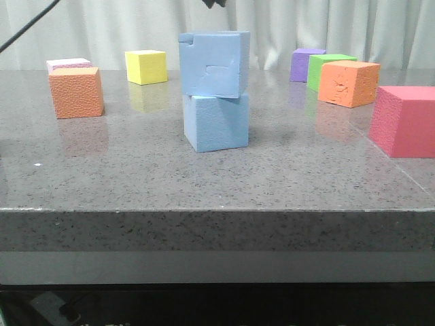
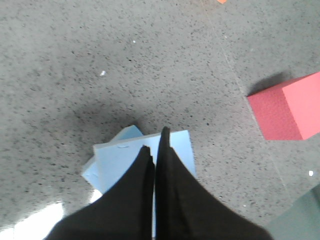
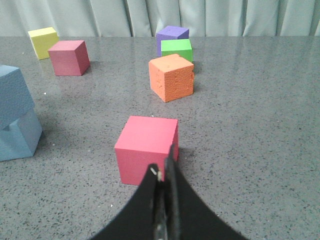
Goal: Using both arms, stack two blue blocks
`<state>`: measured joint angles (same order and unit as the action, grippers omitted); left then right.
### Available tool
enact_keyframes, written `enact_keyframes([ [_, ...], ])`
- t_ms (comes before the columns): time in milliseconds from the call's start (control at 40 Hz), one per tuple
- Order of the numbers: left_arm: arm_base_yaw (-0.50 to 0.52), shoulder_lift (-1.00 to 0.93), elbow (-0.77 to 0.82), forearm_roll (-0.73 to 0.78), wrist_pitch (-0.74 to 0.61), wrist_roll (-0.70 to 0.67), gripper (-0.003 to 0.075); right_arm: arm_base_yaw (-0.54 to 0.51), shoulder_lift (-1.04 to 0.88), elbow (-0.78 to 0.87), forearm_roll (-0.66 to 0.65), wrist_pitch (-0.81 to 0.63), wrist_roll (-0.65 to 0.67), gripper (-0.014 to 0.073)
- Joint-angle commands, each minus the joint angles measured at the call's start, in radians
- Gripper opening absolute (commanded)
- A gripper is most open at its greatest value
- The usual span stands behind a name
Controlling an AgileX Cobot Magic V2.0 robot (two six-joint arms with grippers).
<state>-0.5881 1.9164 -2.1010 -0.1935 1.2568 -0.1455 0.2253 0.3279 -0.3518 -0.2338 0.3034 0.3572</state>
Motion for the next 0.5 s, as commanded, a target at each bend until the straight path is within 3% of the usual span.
enact_keyframes([
  [0, -0.001, -0.102, -0.029, 0.046, 0.029, 0.008, -0.0018, -0.004, 0.007, -0.026, -0.021, -0.083, -0.009, -0.0067],
  [250, -0.001, -0.243, 0.137, 0.261, 0.027, 0.016, -0.0018, -0.004, 0.007, -0.026, -0.021, -0.083, -0.009, -0.0067],
  [475, -0.001, -0.399, 0.358, 0.306, -0.096, 0.016, -0.0018, -0.004, 0.007, -0.026, -0.021, -0.083, -0.009, -0.0067],
])
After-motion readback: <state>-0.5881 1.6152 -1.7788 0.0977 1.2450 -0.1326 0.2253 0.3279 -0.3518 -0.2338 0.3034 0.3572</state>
